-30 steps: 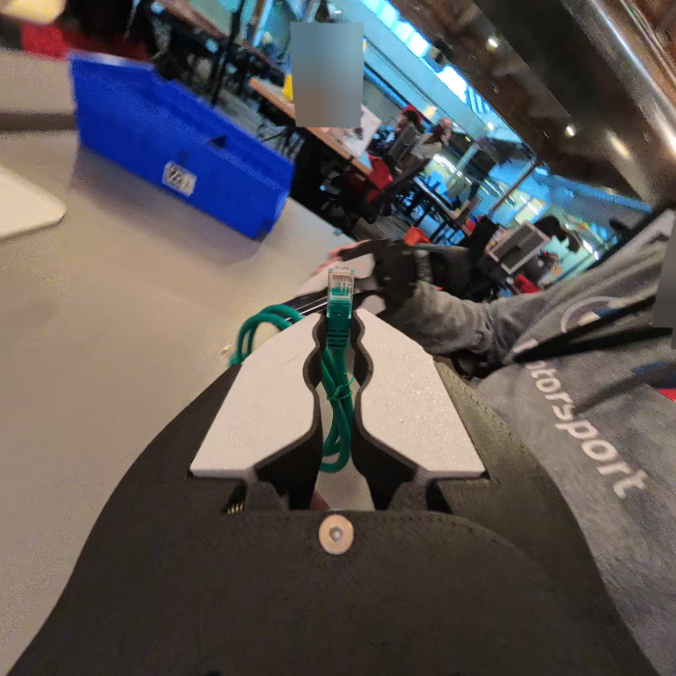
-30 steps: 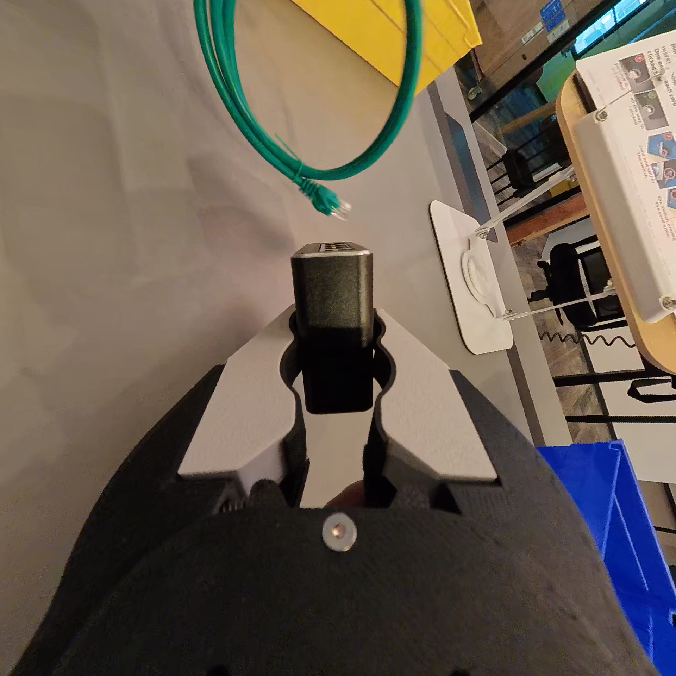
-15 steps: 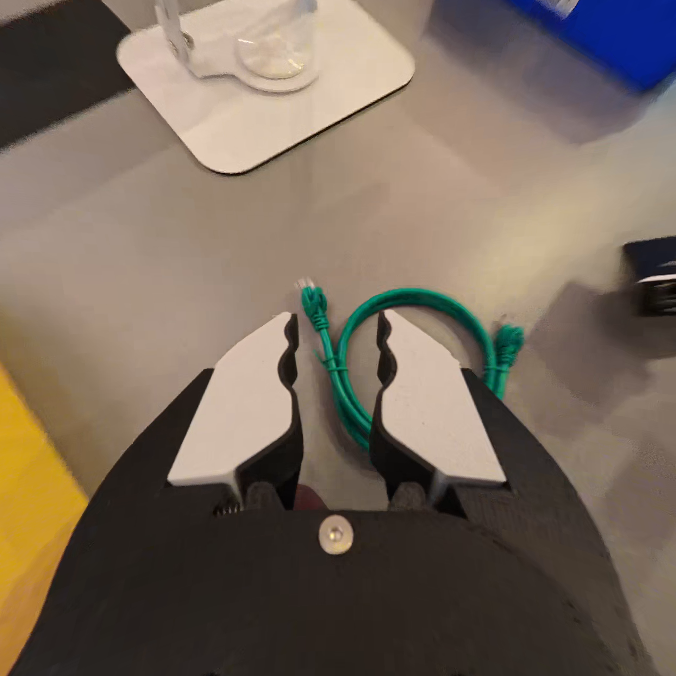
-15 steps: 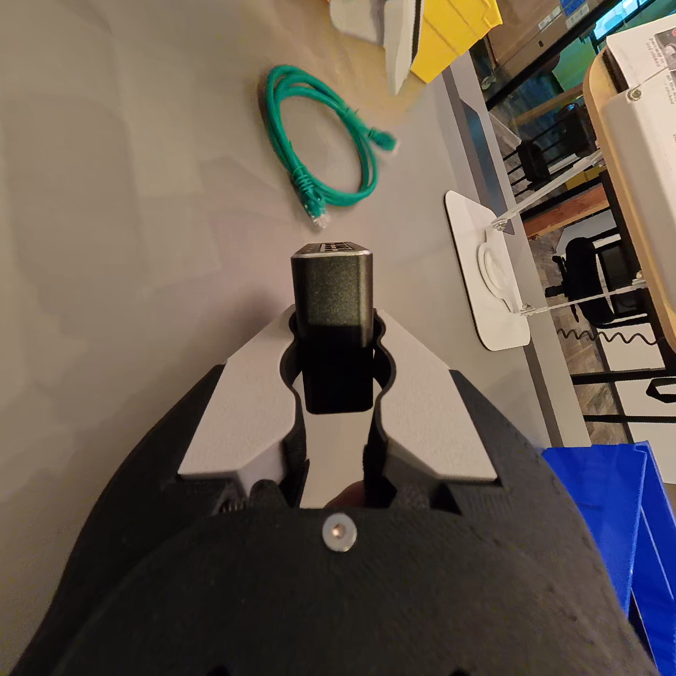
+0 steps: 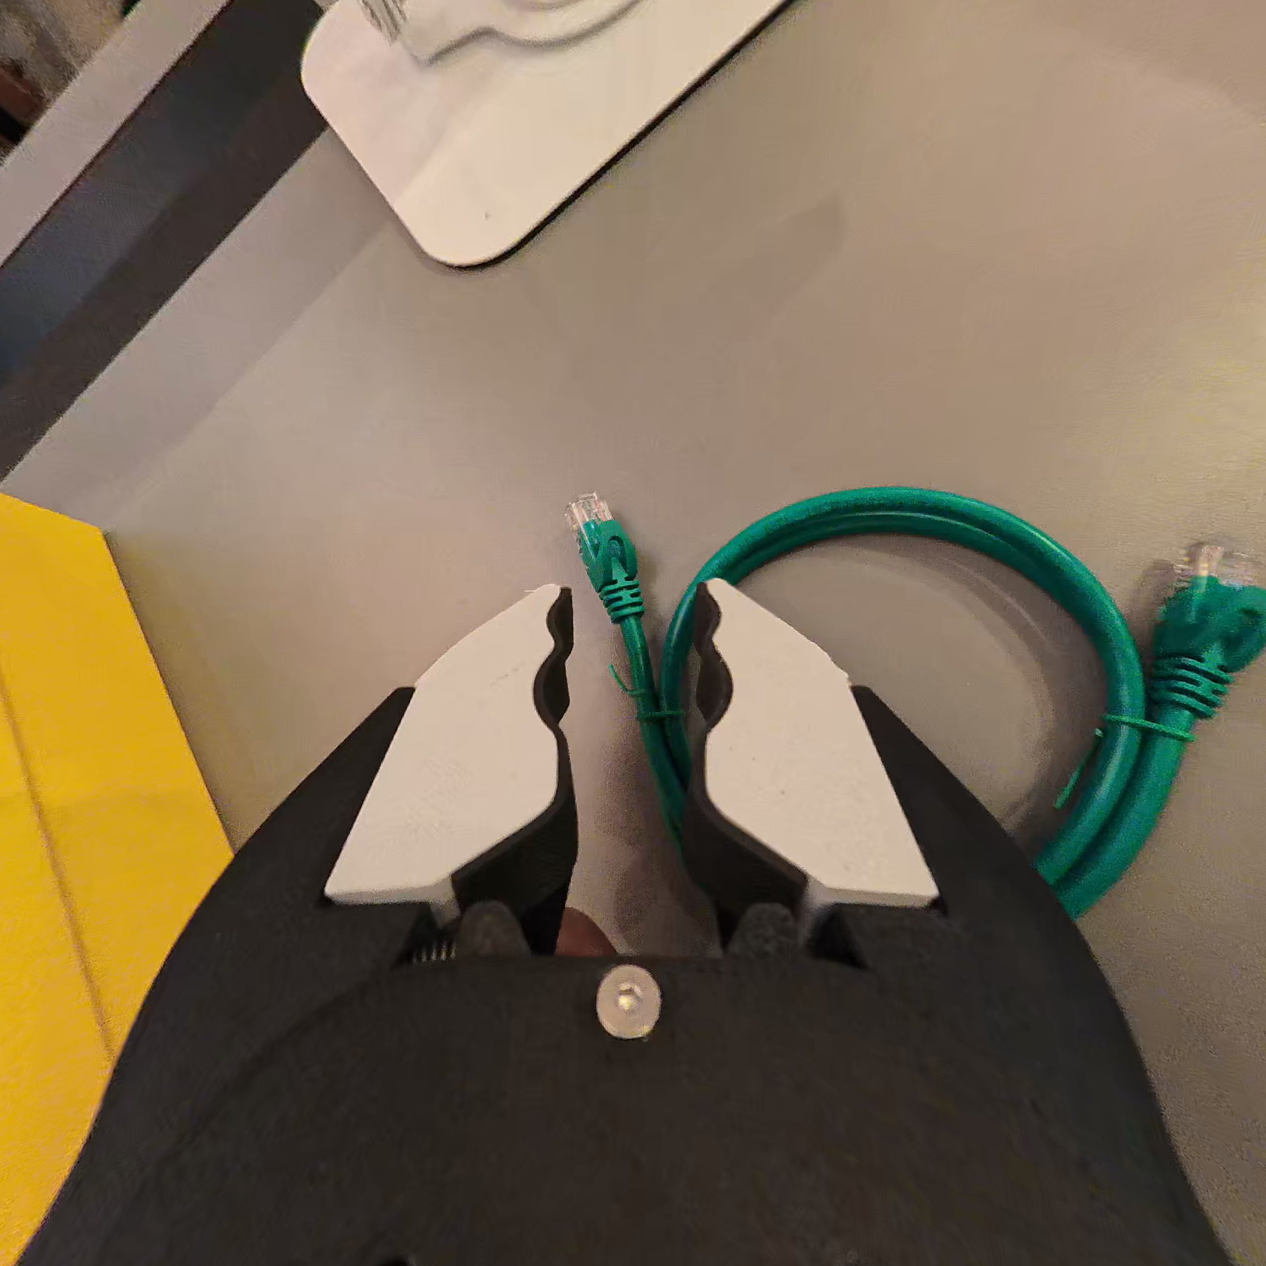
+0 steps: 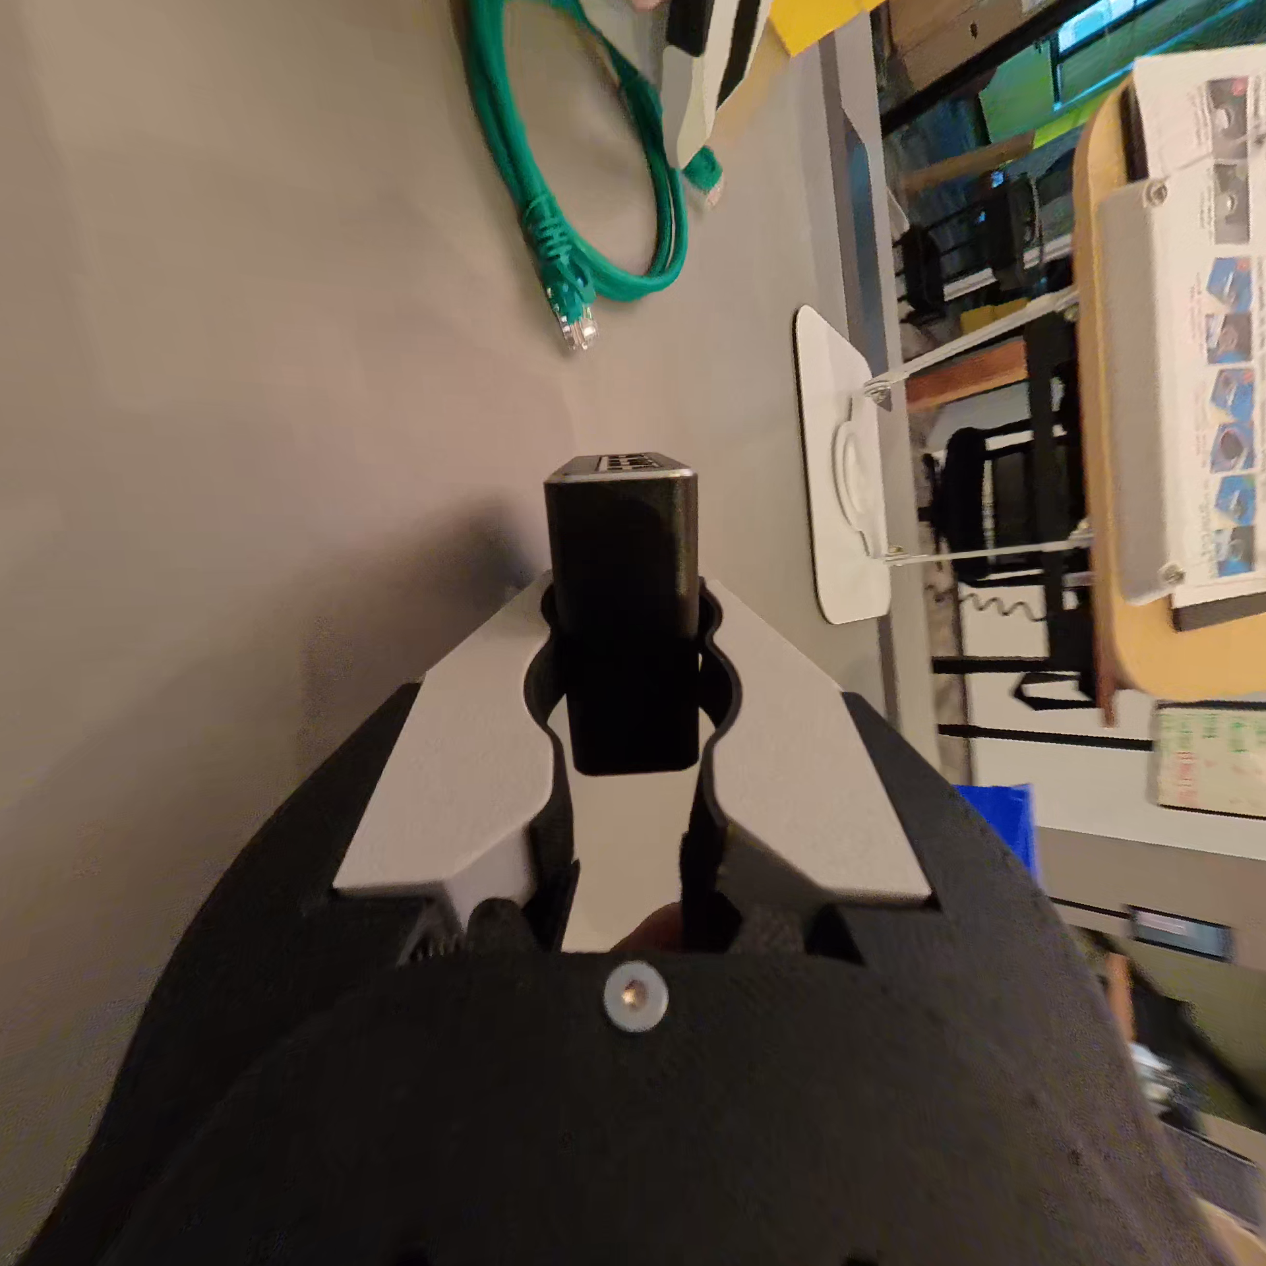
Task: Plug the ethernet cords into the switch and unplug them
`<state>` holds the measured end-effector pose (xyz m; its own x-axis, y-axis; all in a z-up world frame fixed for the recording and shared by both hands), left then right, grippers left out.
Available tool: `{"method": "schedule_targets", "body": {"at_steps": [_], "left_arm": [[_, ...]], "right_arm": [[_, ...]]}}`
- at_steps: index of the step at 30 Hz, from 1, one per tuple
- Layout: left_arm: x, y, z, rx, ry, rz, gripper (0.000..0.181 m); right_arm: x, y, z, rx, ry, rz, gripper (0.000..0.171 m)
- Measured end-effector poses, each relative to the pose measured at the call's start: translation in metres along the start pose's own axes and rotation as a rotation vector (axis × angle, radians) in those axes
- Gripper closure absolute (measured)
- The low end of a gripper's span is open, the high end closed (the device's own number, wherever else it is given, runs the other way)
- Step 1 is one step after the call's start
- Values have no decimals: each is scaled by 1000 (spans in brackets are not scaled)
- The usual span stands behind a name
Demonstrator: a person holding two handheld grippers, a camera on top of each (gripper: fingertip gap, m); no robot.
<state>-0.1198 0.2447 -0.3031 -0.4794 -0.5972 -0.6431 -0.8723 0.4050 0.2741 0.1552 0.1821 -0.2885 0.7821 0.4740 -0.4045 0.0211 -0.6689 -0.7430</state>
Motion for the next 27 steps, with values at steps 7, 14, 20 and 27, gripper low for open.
{"method": "schedule_targets", "body": {"at_steps": [7,14,20,27], "left_arm": [[-6,-4,11,9,-11,-26,164],[-2,-8,14,36,-5,20,155],[-2,-4,16,51,11,1,154],[0,1,13,46,6,-3,152]], "right_arm": [[-3,14,16,72,111,-288,139],[-3,22,18,45,129,-408,137],[-5,24,9,-28,141,-405,134],[-5,23,-7,-132,182,-308,119]]}}
Point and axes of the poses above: each gripper's, where its closed fingertips meet, z out along the fingers, x out of its underside, y = z × x across the jaws, the point moved 8 cm from there along -z, back along the fingers, and after that the axes turned 1 degree about -x, right-handed, at the moved point
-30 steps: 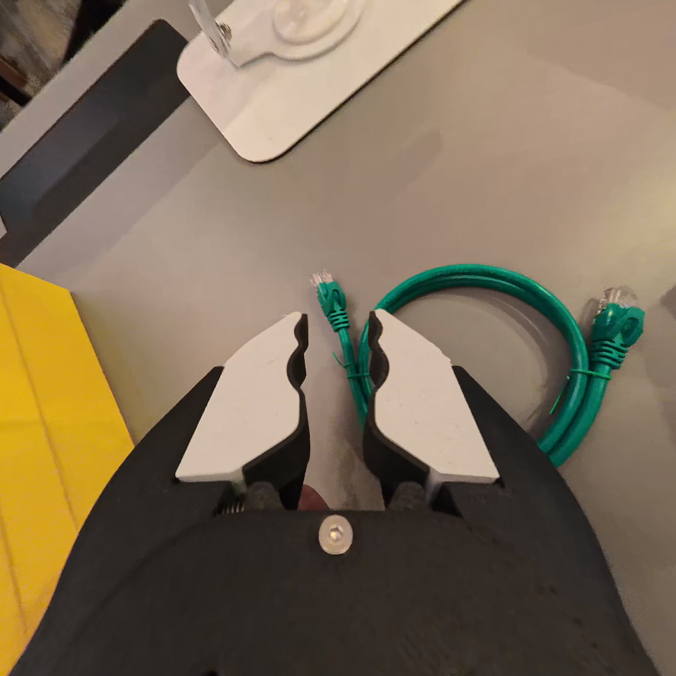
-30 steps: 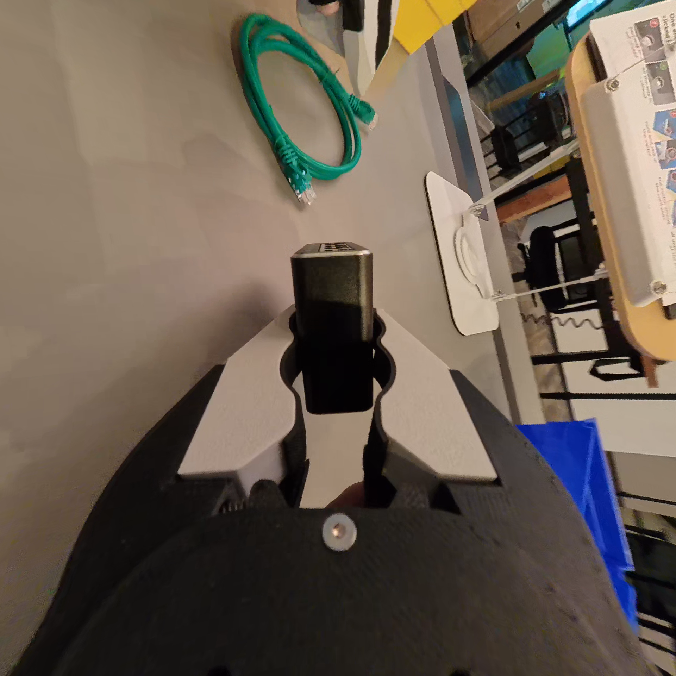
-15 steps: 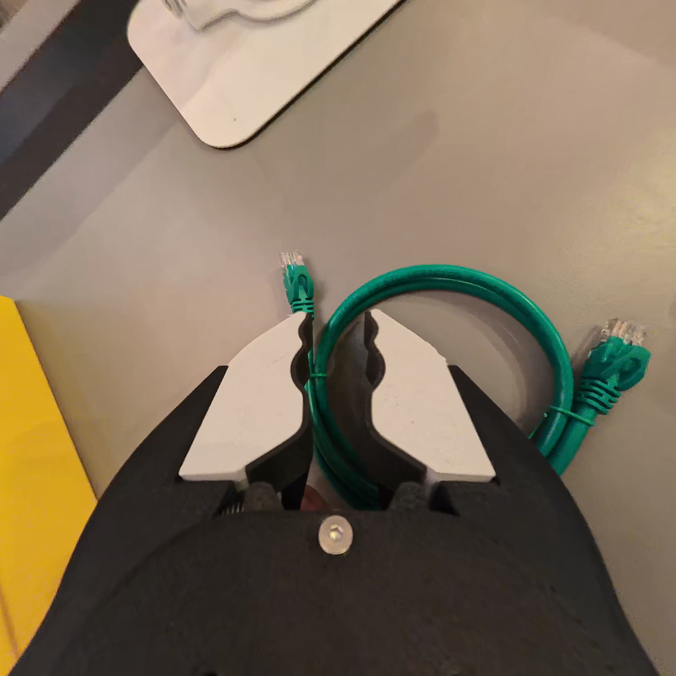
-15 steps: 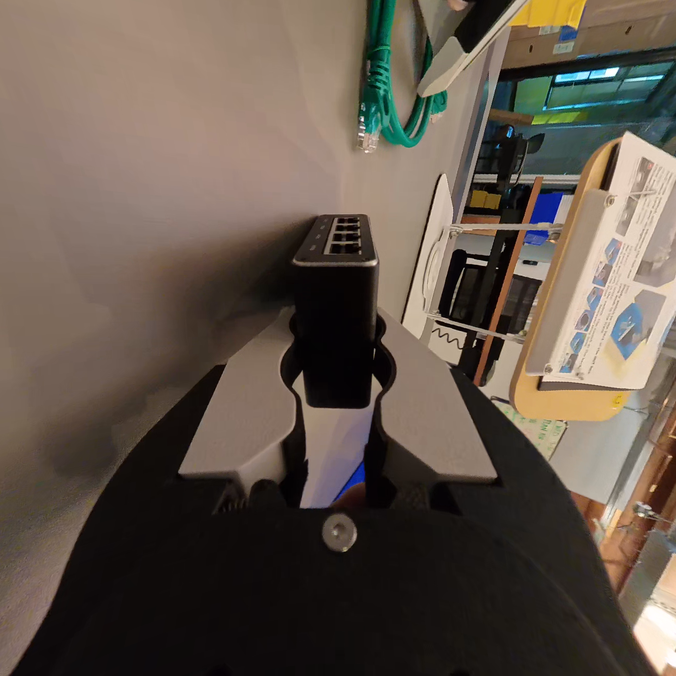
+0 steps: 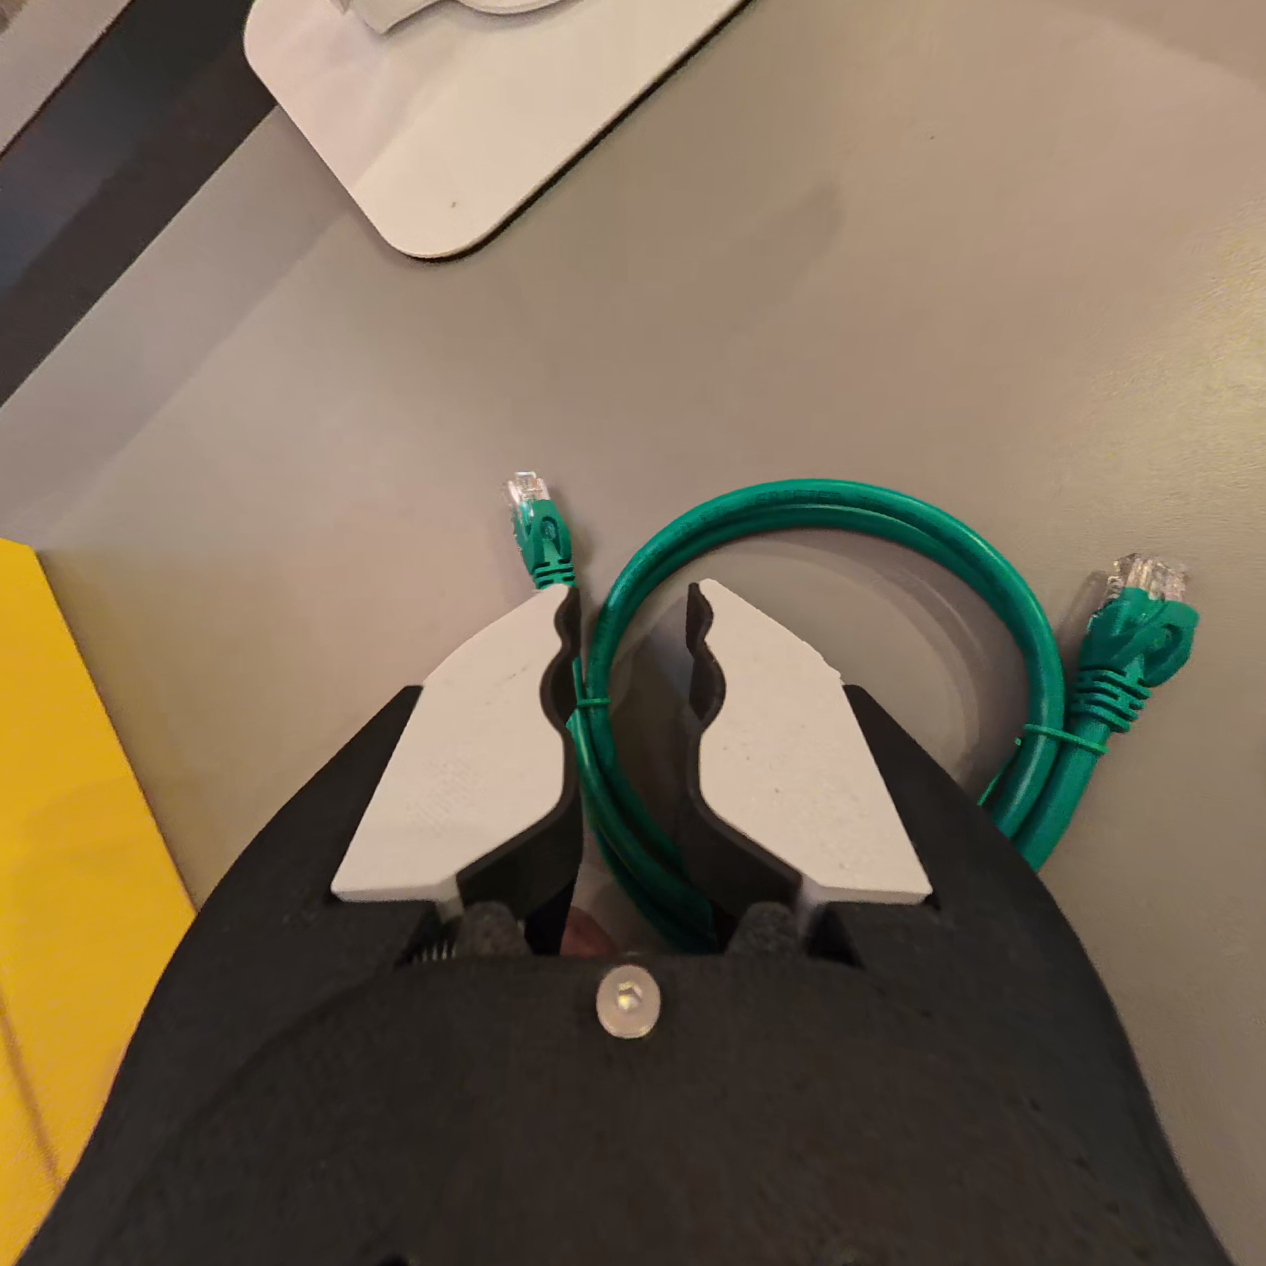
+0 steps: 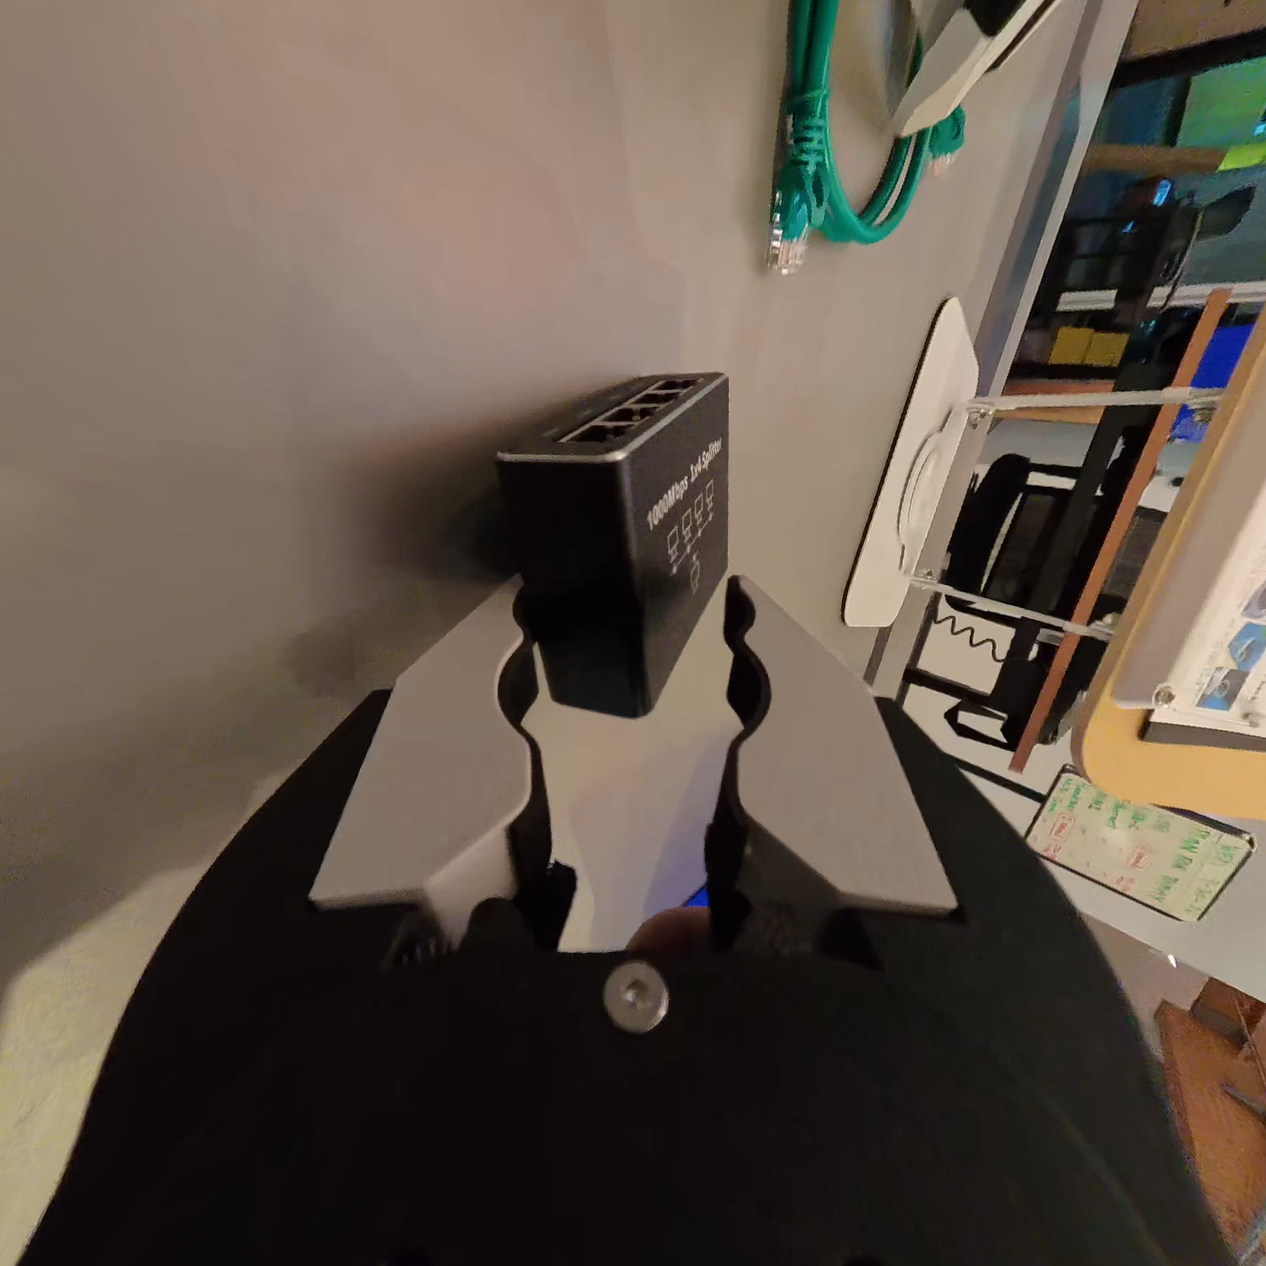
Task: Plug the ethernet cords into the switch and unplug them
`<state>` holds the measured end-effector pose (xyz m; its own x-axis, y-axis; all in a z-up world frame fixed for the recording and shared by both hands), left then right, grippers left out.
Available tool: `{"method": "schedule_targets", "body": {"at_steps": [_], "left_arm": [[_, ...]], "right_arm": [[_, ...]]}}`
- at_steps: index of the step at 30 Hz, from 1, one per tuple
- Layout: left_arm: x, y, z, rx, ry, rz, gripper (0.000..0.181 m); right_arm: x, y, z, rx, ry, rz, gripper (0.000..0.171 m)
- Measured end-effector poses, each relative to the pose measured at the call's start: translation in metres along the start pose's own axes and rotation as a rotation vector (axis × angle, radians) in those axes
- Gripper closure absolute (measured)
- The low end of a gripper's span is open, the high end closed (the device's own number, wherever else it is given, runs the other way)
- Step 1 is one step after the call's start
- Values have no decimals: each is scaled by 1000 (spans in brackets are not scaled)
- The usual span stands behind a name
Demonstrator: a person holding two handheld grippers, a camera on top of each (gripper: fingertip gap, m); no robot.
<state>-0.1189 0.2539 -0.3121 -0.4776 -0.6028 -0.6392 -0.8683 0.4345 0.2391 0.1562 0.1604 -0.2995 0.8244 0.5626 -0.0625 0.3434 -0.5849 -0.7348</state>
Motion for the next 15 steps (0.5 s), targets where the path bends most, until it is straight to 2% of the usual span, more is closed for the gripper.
{"method": "schedule_targets", "body": {"at_steps": [8,13,15], "left_arm": [[9,8,-5,-15,28,-19,152],[12,7,-5,2,14,24,161],[11,1,-6,37,4,86,162]], "right_arm": [[4,11,-19,-62,-7,27,113],[8,16,-40,-166,-64,79,109],[7,8,-54,-204,-174,150,120]]}}
Point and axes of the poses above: each gripper's, where its closed fingertips meet, z out along the fingers, x out of its underside, y = z × x across the jaws, the point moved 8 cm from there along -z, back along the fingers, and after that the axes turned 1 degree about -x, right-handed, at the moved point
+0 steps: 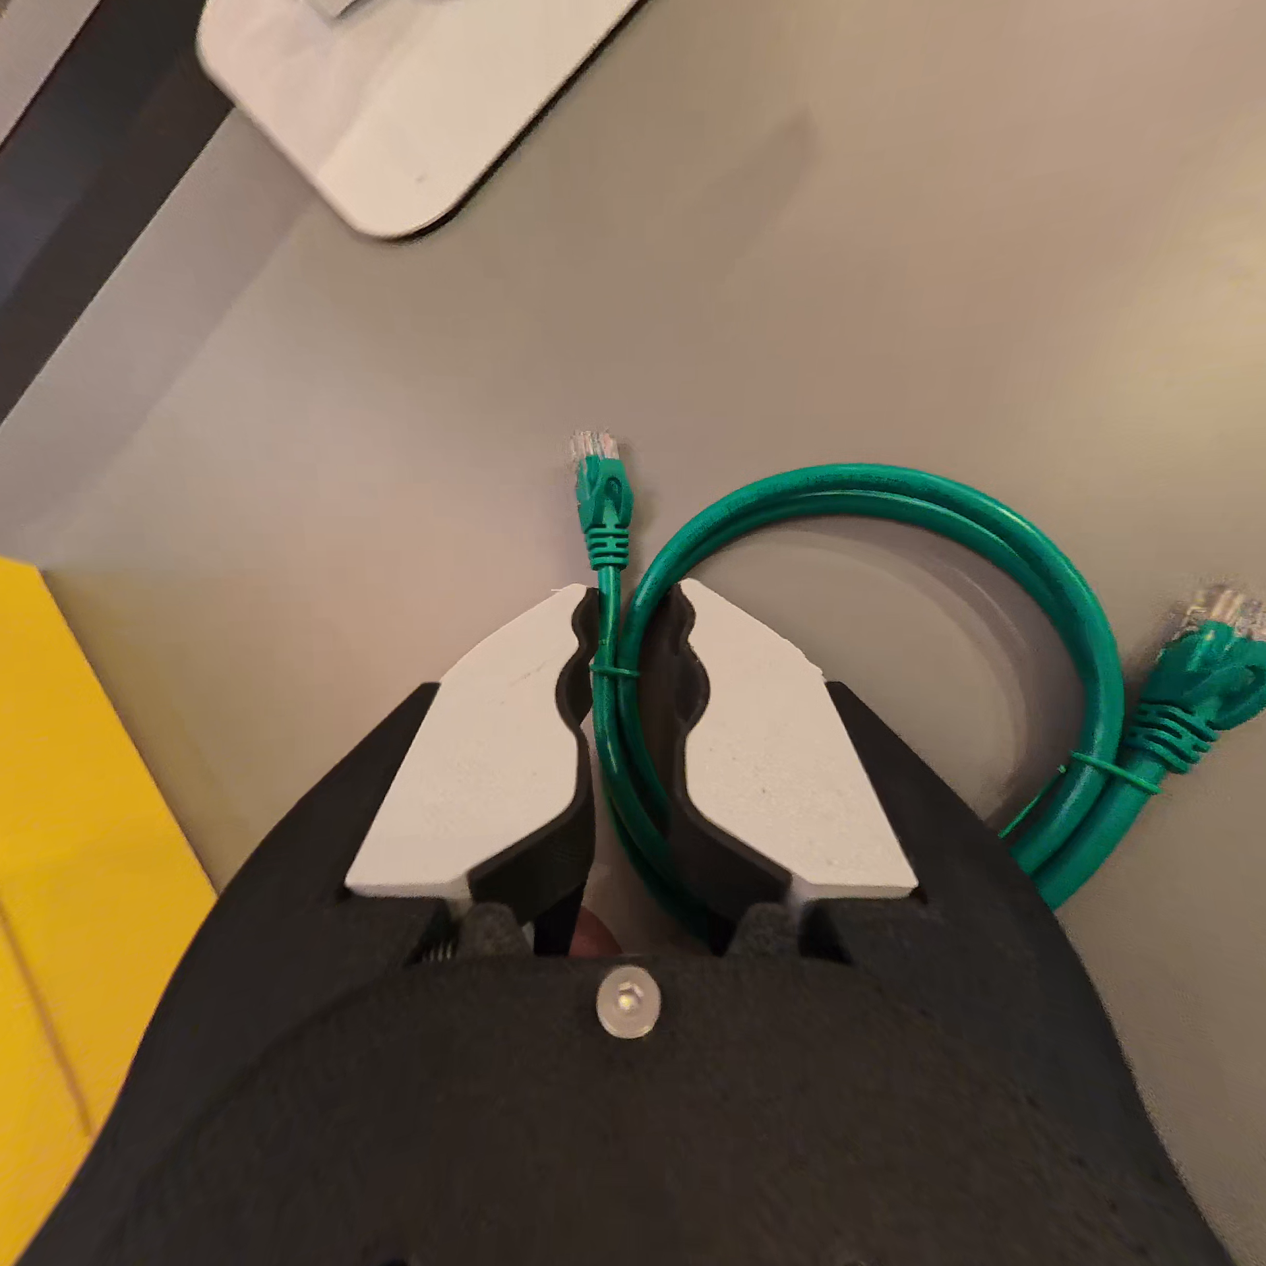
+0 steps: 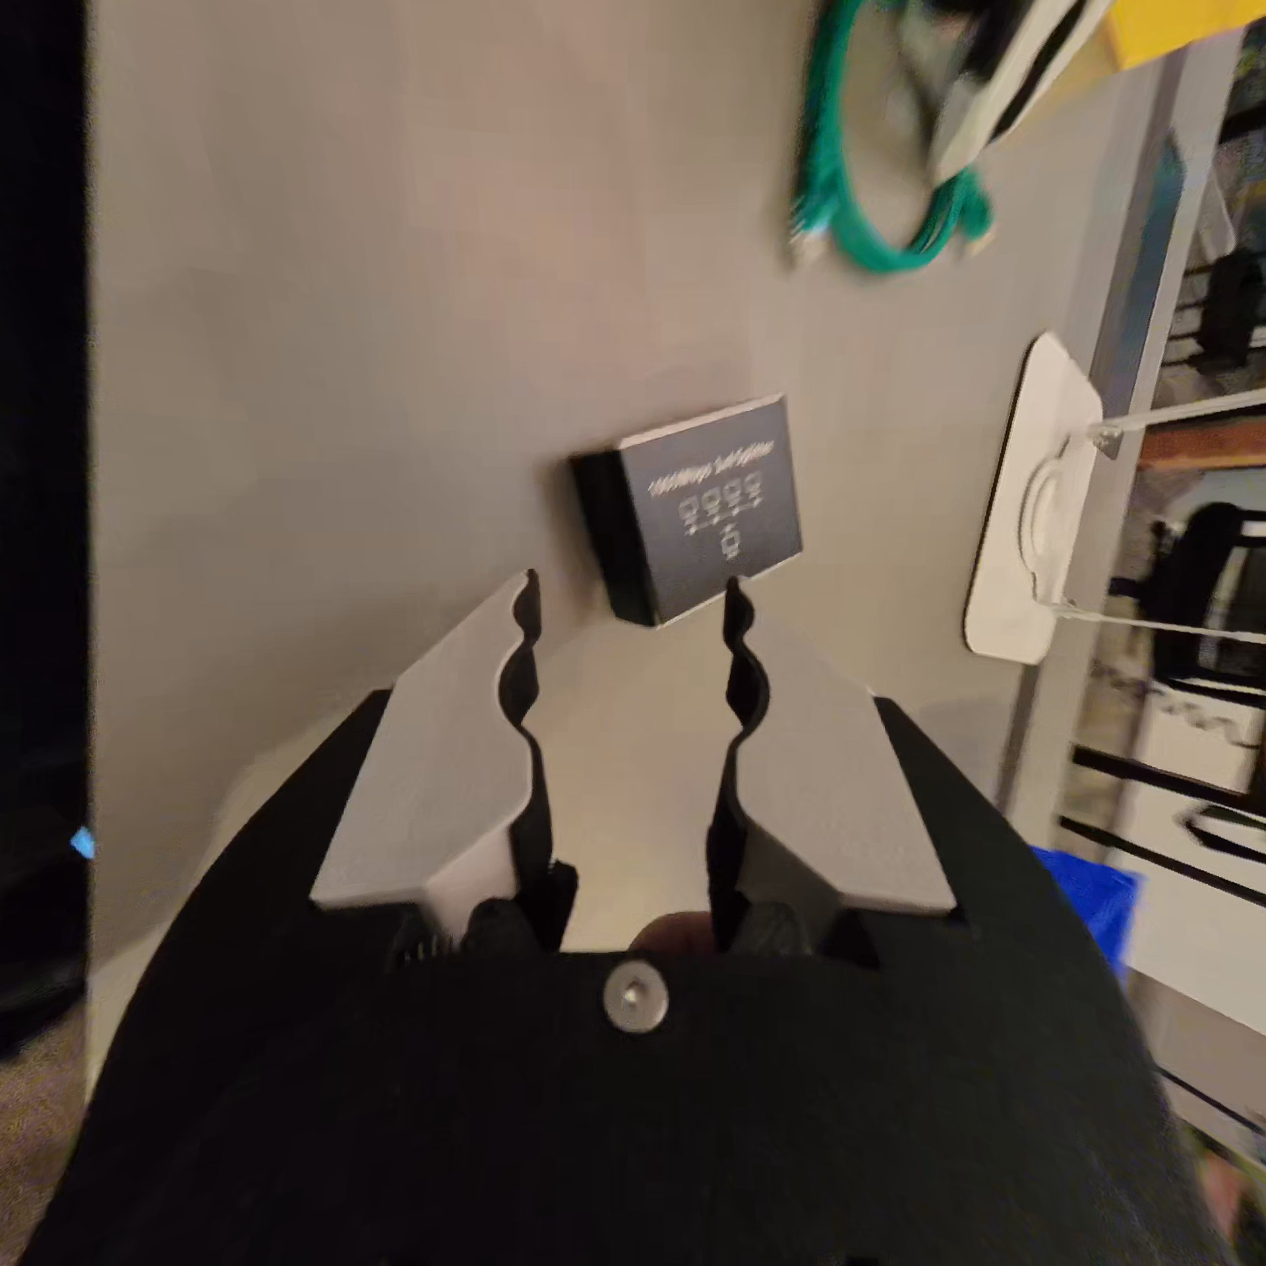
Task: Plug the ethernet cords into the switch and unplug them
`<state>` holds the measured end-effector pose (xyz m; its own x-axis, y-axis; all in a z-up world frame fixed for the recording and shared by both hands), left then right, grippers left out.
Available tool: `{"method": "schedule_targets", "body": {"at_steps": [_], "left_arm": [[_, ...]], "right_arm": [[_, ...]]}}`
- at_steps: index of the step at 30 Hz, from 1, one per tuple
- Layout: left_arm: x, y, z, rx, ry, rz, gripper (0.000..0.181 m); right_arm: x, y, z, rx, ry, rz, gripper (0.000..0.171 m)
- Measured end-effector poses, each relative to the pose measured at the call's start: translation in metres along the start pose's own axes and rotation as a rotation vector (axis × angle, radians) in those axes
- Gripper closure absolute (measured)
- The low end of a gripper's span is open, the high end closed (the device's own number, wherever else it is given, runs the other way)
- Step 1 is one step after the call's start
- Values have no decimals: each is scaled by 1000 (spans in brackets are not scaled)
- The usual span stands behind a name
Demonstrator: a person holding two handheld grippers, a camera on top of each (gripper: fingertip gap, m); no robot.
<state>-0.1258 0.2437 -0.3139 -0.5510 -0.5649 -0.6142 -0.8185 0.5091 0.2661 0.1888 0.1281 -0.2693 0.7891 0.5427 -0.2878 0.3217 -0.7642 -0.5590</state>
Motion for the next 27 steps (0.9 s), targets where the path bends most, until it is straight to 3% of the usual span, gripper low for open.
{"method": "schedule_targets", "body": {"at_steps": [2,5,13,18,23,25,27], "left_arm": [[-2,-10,-2,60,-23,93,163],[-7,-30,-6,146,-55,233,163],[-14,-68,-15,219,-150,466,166],[-12,-72,-19,234,-196,474,167],[-12,-66,-24,288,-272,404,167],[-12,-65,-26,310,-282,395,167],[-13,-63,-27,314,-293,393,167]], "right_arm": [[-8,-19,-11,0,-124,99,134],[-20,-53,-4,25,-185,154,138],[-41,-113,102,70,-157,-44,148],[-47,-114,135,27,-103,-198,150],[-46,-111,144,1,-128,-191,146],[-46,-114,145,21,-156,-169,162],[-46,-116,144,41,-176,-166,162]]}}
Point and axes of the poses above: each gripper's, where its closed fingertips meet, z out along the fingers, x out of its underside, y = z × x across the jaws, the point moved 8 cm from there along -z, back along the fingers, and after that the axes turned 1 degree about -x, right-handed, at the moved point
